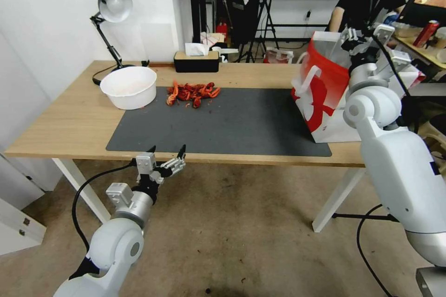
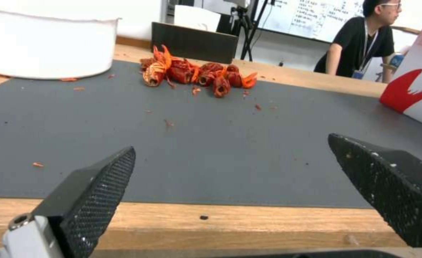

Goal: Close the takeout container lid, then place the container into the takeout bag.

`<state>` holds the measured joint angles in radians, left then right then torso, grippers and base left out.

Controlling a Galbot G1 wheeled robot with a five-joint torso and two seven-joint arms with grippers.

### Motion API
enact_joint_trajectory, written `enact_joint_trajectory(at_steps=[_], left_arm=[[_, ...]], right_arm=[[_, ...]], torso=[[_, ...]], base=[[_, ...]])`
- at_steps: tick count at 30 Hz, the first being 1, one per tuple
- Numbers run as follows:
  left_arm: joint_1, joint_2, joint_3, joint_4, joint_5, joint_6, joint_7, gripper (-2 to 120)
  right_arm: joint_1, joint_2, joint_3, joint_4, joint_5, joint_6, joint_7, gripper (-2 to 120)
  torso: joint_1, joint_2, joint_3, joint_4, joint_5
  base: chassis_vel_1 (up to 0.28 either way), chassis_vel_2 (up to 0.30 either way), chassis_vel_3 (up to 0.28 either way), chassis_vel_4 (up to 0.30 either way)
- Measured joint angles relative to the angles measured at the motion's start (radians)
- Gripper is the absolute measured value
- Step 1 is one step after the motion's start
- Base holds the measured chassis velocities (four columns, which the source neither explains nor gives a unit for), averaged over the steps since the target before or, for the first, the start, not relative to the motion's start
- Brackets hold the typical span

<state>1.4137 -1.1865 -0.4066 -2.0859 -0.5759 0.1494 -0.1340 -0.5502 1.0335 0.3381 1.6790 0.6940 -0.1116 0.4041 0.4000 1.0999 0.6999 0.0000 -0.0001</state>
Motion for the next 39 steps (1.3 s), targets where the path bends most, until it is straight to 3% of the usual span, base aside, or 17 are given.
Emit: enact_joint_trajectory(at_steps=[3, 11, 25, 33, 39], left_arm=[[0.002, 0.000, -0.001, -0.001, 0.000, -0.001, -0.001, 100], [0.003, -0.002, -0.010, 0.000, -0.001, -0.009, 0.011, 100], [0.019, -0.014, -0.012, -0.011, 0.014, -0.013, 0.018, 100], [0.031, -0.026, -0.006, -0.016, 0.032, -0.016, 0.017, 100], [0.043, -0.022, -0.022, -0.022, 0.037, -0.022, 0.016, 100]], right_arm=[[-0.001, 0.002, 0.000, 0.002, 0.004, 0.002, -0.004, 73], [0.000, -0.001, -0.013, 0.026, 0.044, 0.020, -0.046, 99], [-0.113, -0.033, -0.051, 0.198, 0.142, 0.060, -0.226, 100], [-0.318, -0.054, -0.047, 0.291, 0.088, 0.093, -0.251, 100], [-0.544, -0.026, 0.010, 0.338, -0.040, 0.180, -0.263, 100]], torso=[[0.000, 0.000, 0.000, 0.0000, 0.0000], [0.000, 0.000, 0.000, -0.0001, 0.0000], [0.000, 0.000, 0.000, -0.0001, -0.0001], [0.000, 0.000, 0.000, -0.0002, -0.0001], [0.000, 0.000, 0.000, 0.0001, 0.0001]], base=[[0.000, 0.000, 0.000, 0.000], [0.000, 0.000, 0.000, 0.000], [0.000, 0.000, 0.000, 0.000], [0.000, 0.000, 0.000, 0.000], [0.000, 0.000, 0.000, 0.000]])
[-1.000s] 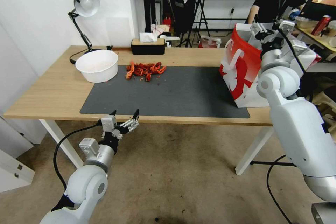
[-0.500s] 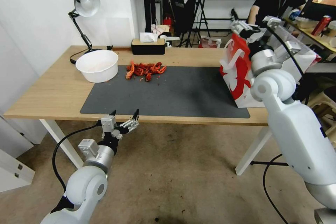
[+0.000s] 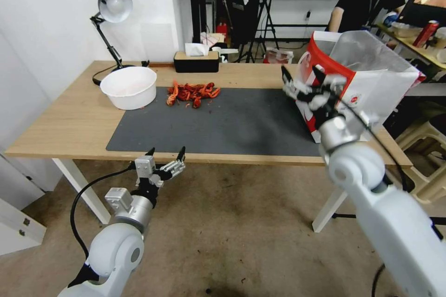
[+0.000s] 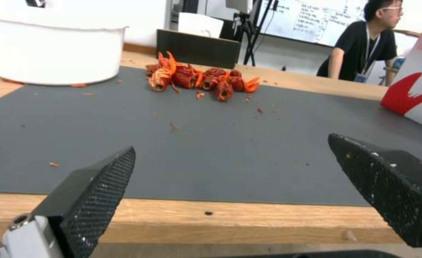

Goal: Close the takeout container lid, then place the container into the takeout bag.

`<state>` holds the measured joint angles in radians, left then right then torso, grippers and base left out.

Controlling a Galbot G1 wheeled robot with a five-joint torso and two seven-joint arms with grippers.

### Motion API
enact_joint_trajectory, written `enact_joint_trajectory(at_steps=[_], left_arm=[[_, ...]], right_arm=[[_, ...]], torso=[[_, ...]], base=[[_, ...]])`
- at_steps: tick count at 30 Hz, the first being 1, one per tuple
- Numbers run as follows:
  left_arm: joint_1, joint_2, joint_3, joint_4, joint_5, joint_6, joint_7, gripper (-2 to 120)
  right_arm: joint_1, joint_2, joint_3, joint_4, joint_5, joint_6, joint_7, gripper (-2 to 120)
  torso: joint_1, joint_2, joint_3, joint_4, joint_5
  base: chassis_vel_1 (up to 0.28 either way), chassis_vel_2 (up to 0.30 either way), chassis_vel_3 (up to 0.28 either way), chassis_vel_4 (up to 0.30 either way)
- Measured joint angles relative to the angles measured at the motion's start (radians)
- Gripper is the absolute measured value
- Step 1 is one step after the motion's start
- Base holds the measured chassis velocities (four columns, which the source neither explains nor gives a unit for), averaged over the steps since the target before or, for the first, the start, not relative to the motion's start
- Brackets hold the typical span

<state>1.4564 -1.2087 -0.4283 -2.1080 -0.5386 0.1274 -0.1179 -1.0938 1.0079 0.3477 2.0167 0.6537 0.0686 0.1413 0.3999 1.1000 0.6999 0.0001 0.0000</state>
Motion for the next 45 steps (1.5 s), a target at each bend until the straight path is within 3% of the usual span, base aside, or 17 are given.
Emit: enact_joint_trajectory(at_steps=[9, 17, 32, 45], left_arm=[[0.016, -0.004, -0.009, 0.012, 0.031, -0.027, -0.007, 100], [0.041, -0.005, -0.026, 0.027, 0.047, -0.058, -0.006, 100], [0.069, -0.004, -0.036, 0.067, 0.122, -0.117, -0.016, 100], [0.085, -0.017, -0.034, 0.067, 0.122, -0.143, -0.020, 100]], right_arm=[[-0.289, 0.117, 0.099, -0.002, -0.142, 0.119, -0.059, 100], [-0.432, 0.179, 0.138, -0.009, -0.225, 0.186, -0.092, 100], [-0.538, 0.264, 0.112, -0.012, -0.353, 0.208, -0.027, 100], [-0.546, 0.273, 0.121, -0.014, -0.354, 0.228, -0.028, 100]], torso=[[0.000, 0.000, 0.000, -0.0001, 0.0001], [0.000, 0.000, 0.000, -0.0001, -0.0001], [0.000, 0.000, 0.000, -0.0003, -0.0002], [0.000, 0.000, 0.000, -0.0001, 0.0000]], base=[[0.000, 0.000, 0.000, 0.000], [0.000, 0.000, 0.000, 0.000], [0.000, 0.000, 0.000, 0.000], [0.000, 0.000, 0.000, 0.000]])
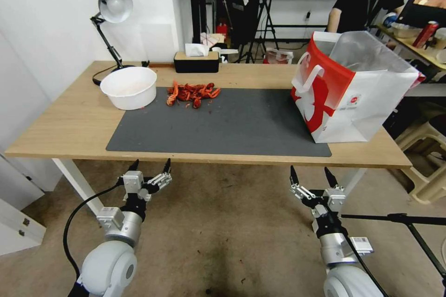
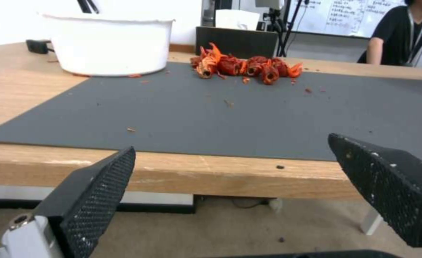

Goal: Close the takeout container lid, then place the container into the takeout bag.

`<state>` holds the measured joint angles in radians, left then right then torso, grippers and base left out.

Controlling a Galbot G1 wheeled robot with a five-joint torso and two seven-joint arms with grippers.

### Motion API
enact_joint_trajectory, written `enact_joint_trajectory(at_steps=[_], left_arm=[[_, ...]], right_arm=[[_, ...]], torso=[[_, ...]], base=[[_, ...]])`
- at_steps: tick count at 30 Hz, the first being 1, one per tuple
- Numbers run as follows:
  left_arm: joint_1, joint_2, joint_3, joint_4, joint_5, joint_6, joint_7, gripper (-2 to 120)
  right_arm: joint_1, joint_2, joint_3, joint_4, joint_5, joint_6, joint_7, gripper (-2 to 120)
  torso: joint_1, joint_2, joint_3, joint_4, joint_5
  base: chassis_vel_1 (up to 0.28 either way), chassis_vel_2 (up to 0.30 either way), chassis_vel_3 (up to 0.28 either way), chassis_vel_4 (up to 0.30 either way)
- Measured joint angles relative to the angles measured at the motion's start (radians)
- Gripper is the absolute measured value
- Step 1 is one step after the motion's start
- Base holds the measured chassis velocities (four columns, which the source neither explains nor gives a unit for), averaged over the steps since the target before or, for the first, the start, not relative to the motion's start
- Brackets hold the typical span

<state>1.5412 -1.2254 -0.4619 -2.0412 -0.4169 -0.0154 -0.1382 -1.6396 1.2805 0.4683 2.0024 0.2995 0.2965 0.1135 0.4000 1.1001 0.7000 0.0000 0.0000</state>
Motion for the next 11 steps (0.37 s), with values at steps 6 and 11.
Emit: enact_joint_trajectory(at_steps=[6, 11], left_arm=[[0.000, -0.001, 0.002, 0.000, 0.022, -0.006, -0.021, 100], [0.000, -0.001, 0.002, 0.001, 0.024, -0.007, -0.022, 100]], right_arm=[[0.002, -0.005, 0.000, 0.000, 0.003, 0.000, -0.001, 100], [0.003, -0.005, 0.000, 0.000, 0.003, 0.000, -0.001, 100]], torso=[[0.000, 0.000, 0.000, 0.0000, 0.0000], [0.000, 0.000, 0.000, 0.0000, 0.0000]], base=[[0.000, 0.000, 0.000, 0.000], [0.000, 0.000, 0.000, 0.000]])
